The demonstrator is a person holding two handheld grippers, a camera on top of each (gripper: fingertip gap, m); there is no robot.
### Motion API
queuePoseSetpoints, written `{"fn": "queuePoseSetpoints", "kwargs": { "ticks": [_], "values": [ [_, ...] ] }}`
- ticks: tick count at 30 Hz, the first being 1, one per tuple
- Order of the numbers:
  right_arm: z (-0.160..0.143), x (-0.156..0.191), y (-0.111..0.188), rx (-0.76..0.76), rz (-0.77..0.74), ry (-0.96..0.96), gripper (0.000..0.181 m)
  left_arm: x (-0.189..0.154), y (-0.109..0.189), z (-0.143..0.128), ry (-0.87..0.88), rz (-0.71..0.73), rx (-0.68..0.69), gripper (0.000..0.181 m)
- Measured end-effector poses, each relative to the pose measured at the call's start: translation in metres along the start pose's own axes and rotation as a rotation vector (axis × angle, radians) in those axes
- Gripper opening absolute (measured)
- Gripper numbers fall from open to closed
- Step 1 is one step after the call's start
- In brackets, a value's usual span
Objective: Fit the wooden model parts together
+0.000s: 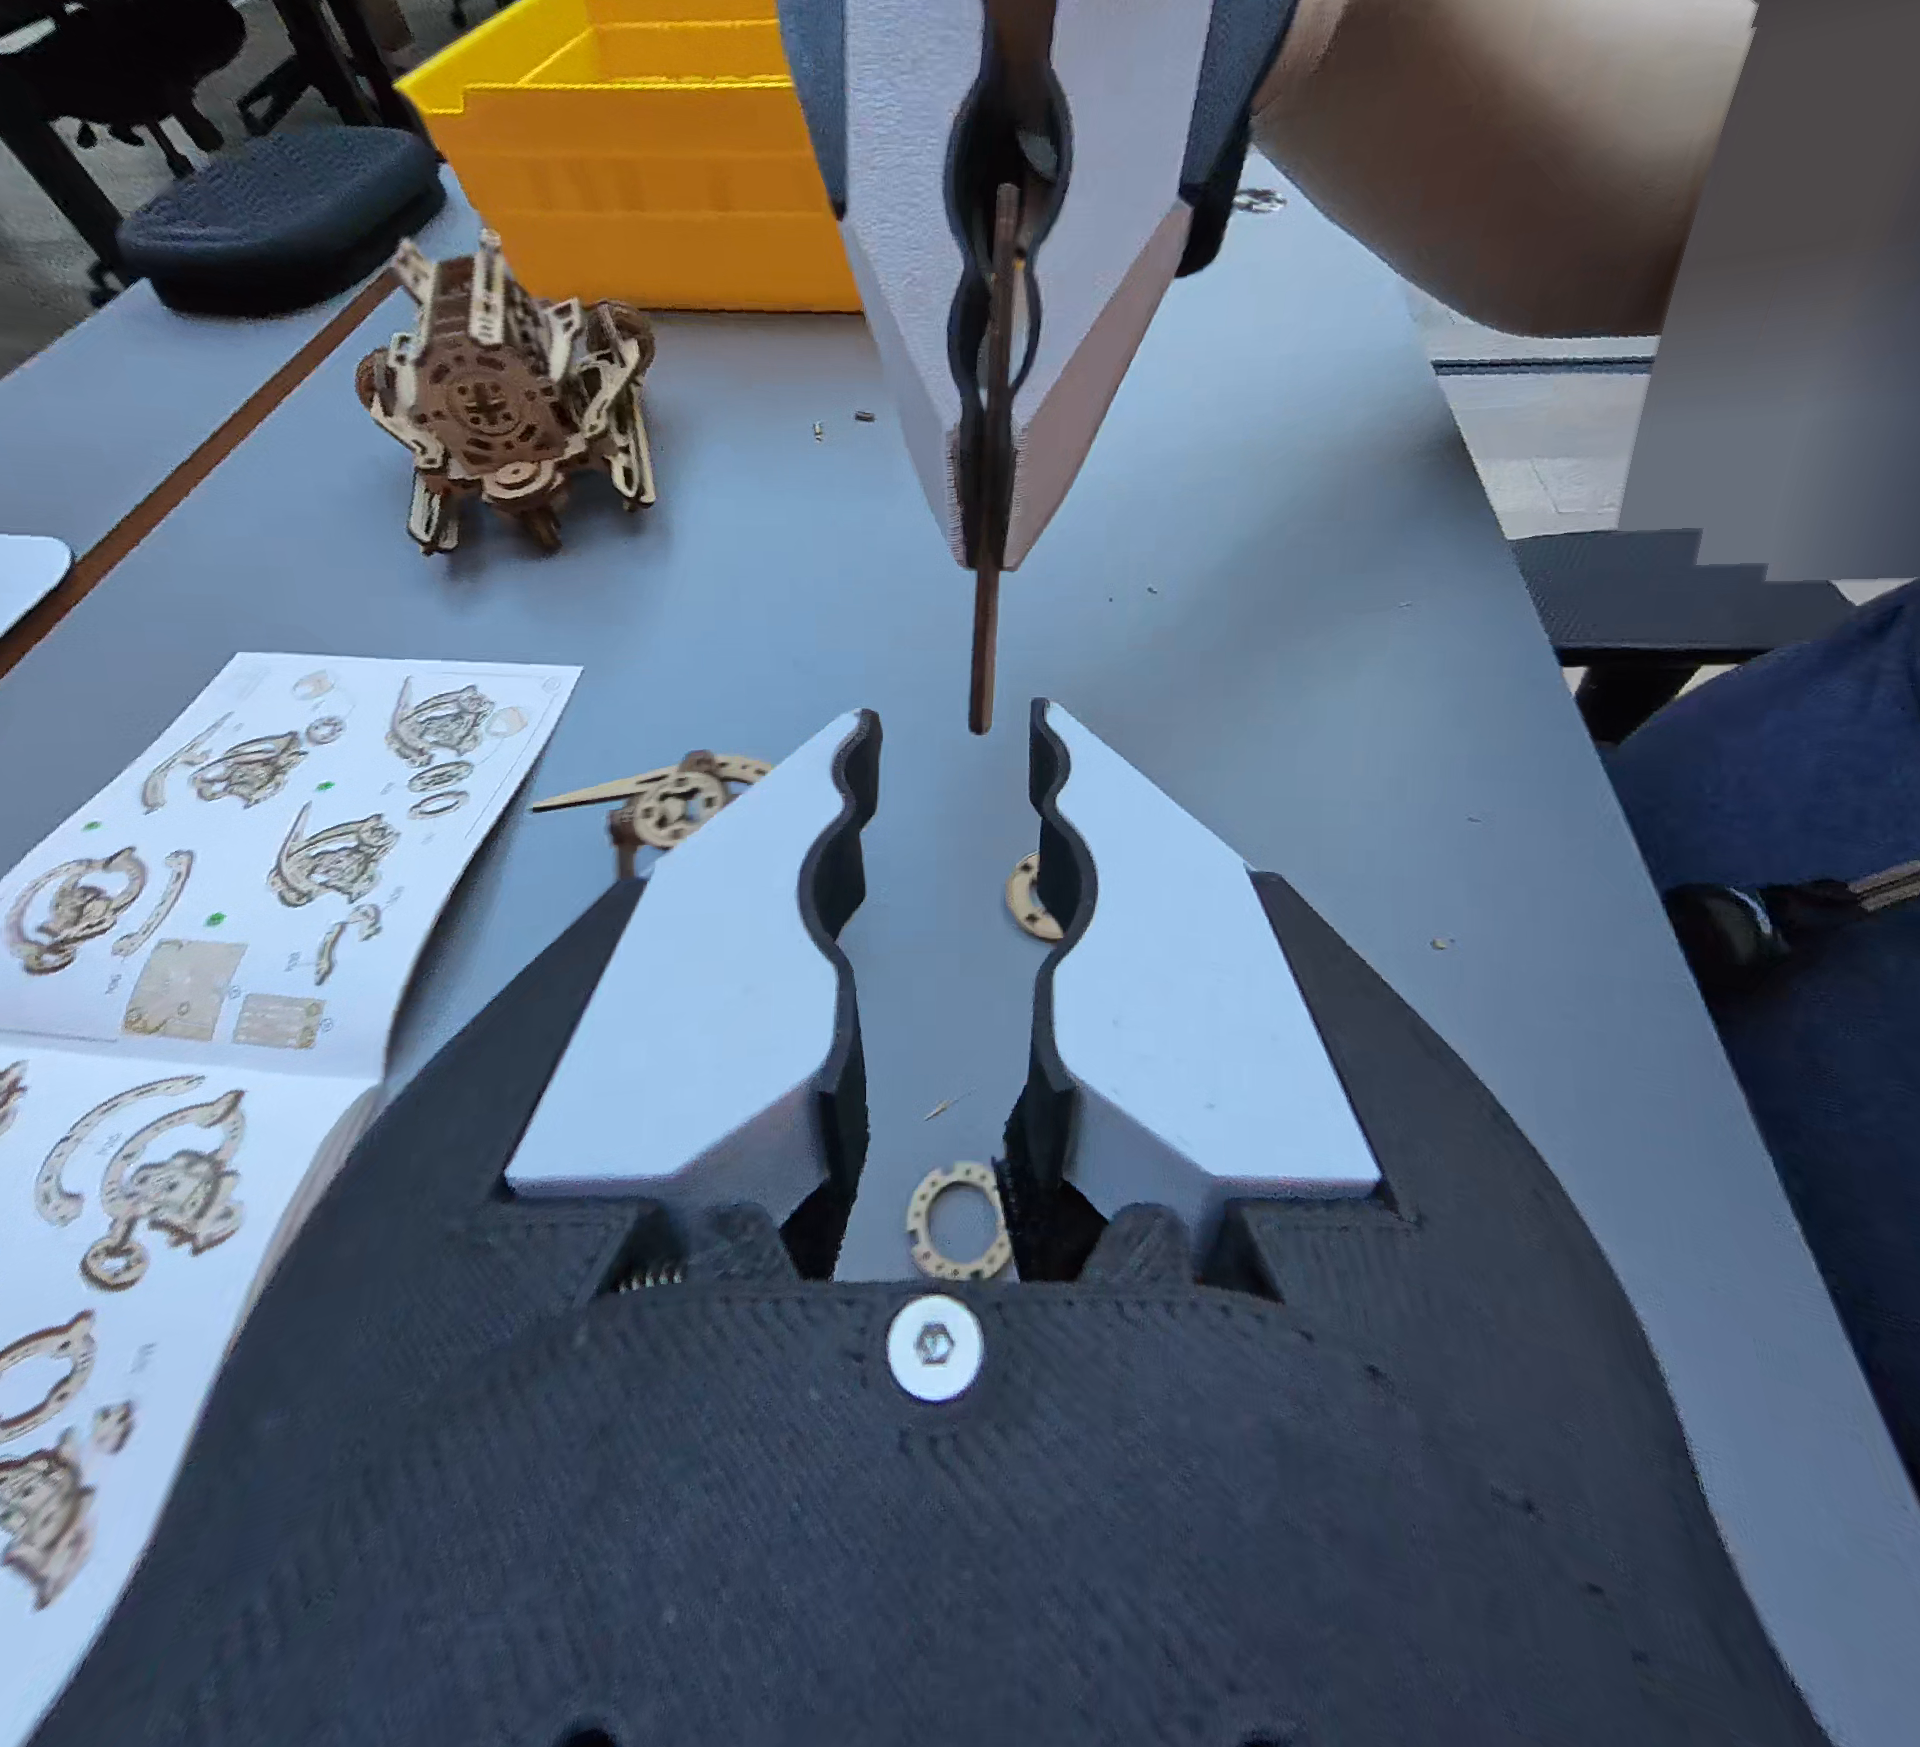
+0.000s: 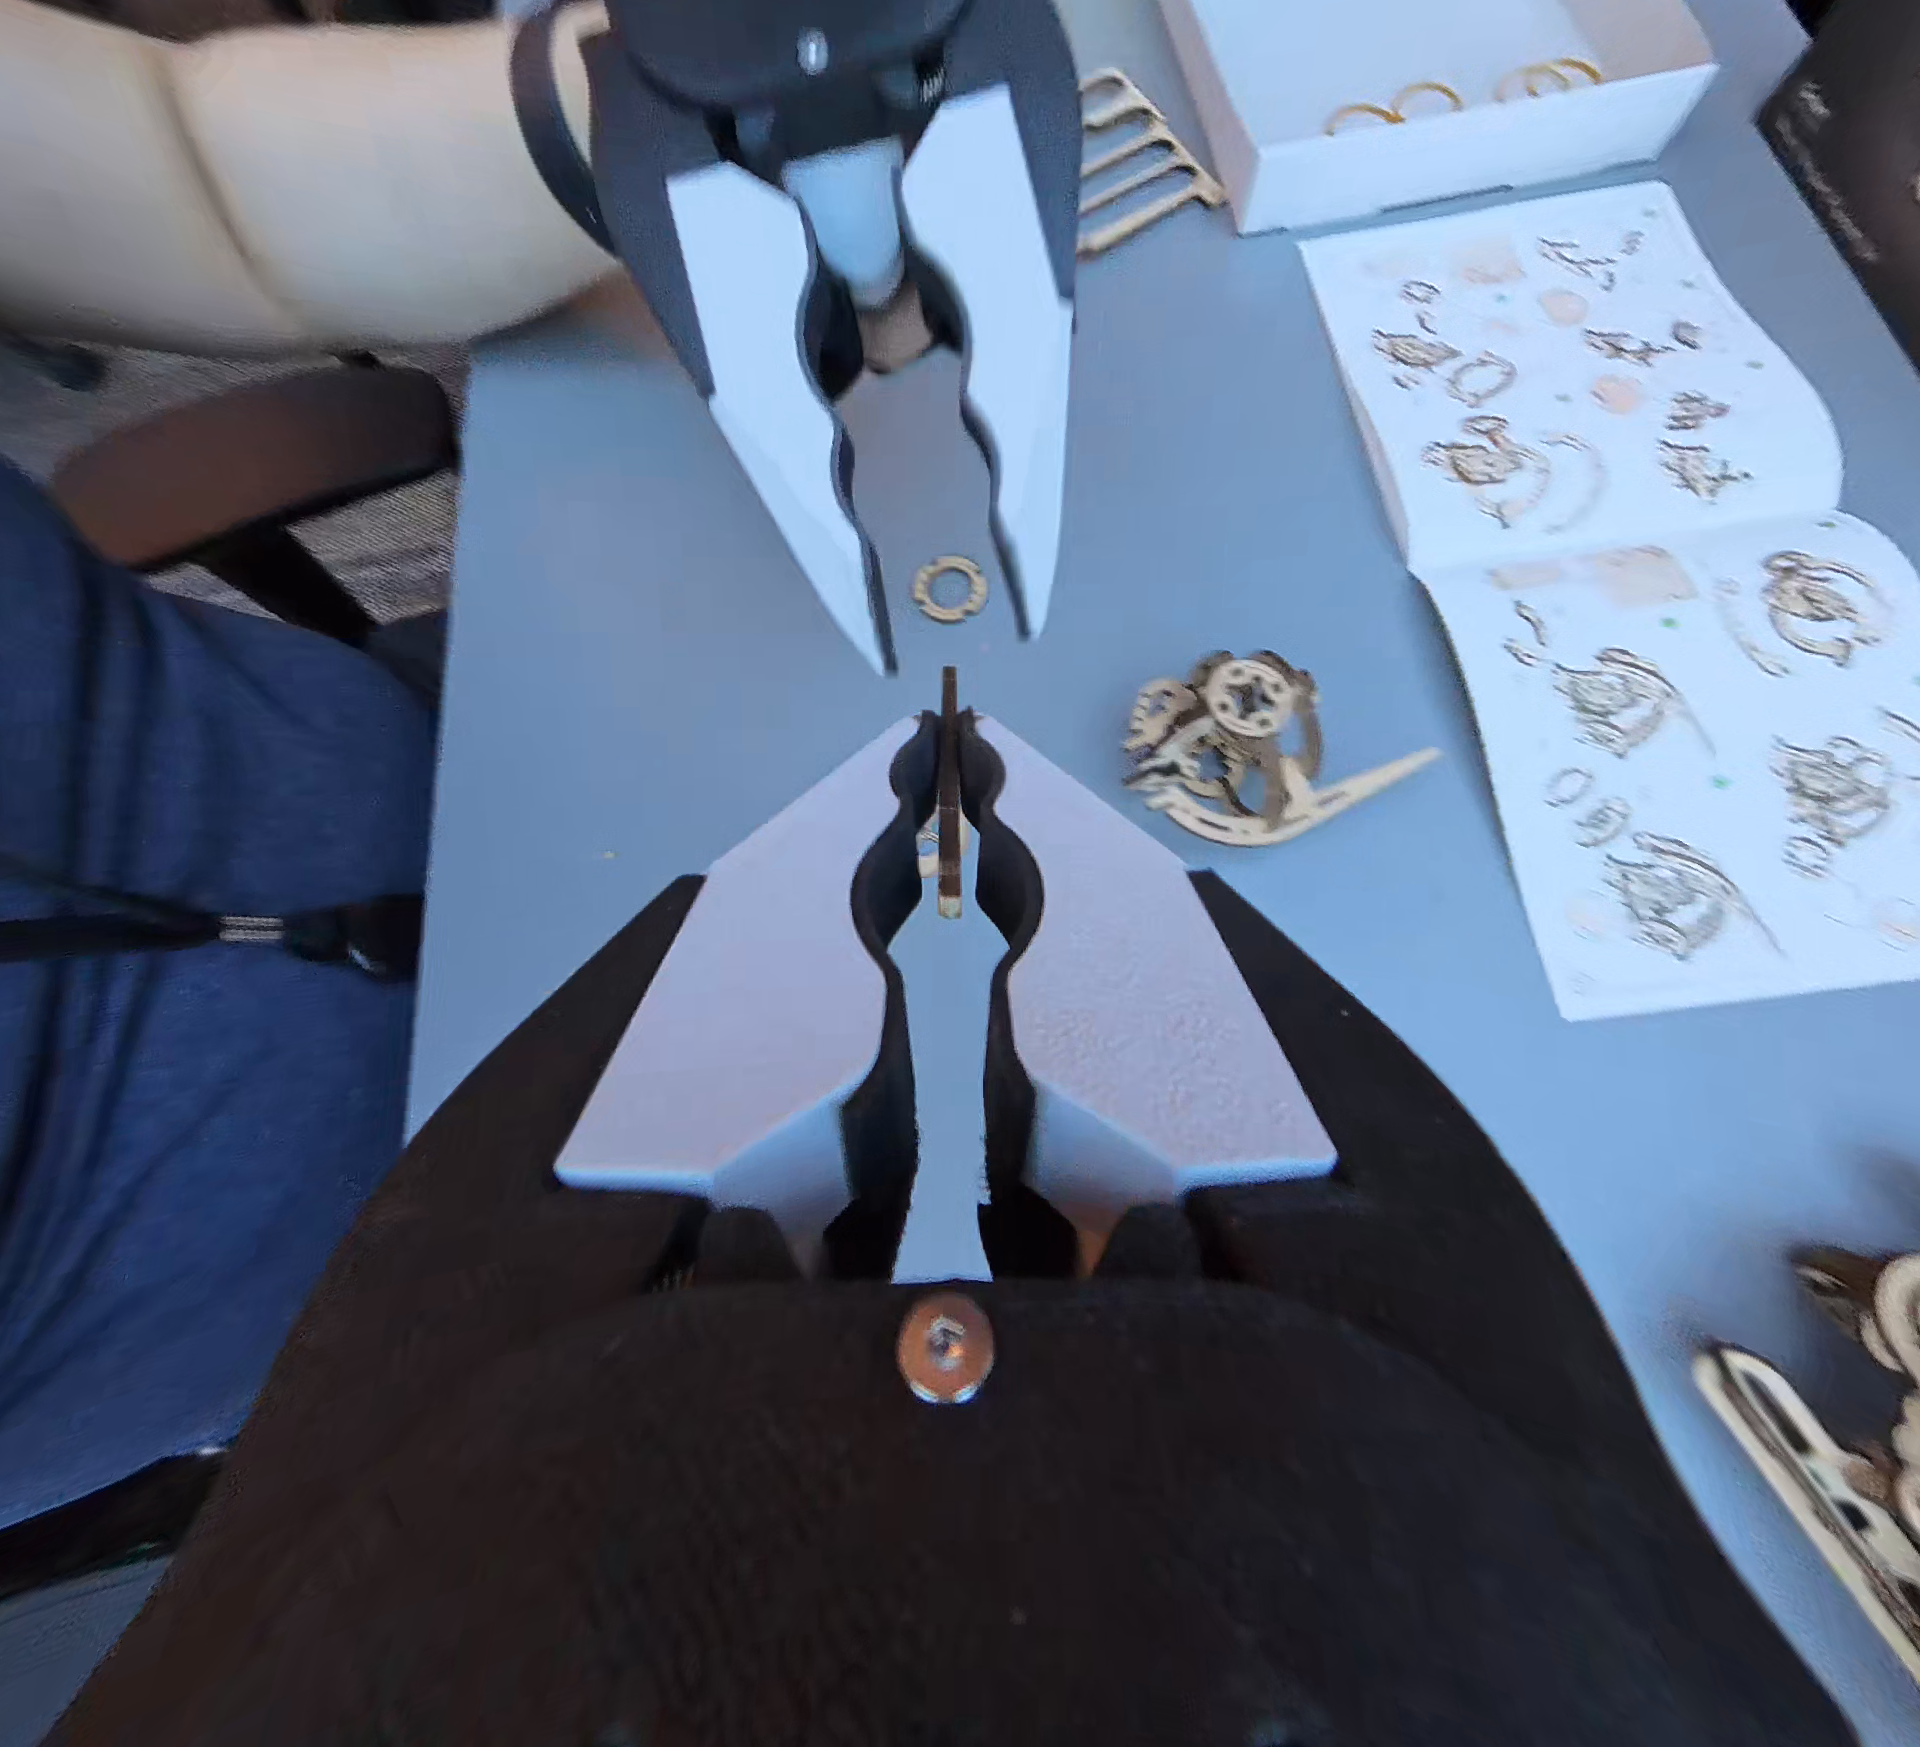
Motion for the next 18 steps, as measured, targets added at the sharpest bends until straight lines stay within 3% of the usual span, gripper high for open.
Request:
{"fn": "queuePoseSetpoints", "kwargs": {
  "ticks": [1,4,6,13,18],
  "values": [
    [0.0,0.004,0.0,-0.016,0.019,-0.003,0.001,-0.008,-0.004,0.003,-0.001,-0.005,-0.008,0.025],
    [0.0,0.011,0.002,-0.035,0.081,-0.012,0.001,-0.019,-0.012,0.004,0.018,-0.023,-0.007,0.02],
    [-0.002,0.012,0.003,-0.039,0.081,0.0,0.001,-0.019,-0.014,0.005,0.027,-0.021,-0.013,0.002],
    [-0.004,0.01,0.022,-0.153,0.149,0.028,0.013,-0.016,-0.009,0.013,0.099,-0.049,-0.13,0.001],
    [-0.002,0.007,0.03,-0.23,0.217,0.02,0.012,-0.016,-0.011,0.011,0.112,-0.062,-0.108,0.0]
  ]
}}
Point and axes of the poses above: each gripper's, where its closed fingertips meet, y back along the fingers, z out of its top, x = y × z across the jaws, the point moved 6 cm from there along y, back along the fingers, and after that the axes turned 15 degrees about -y, right-handed, at the moved point
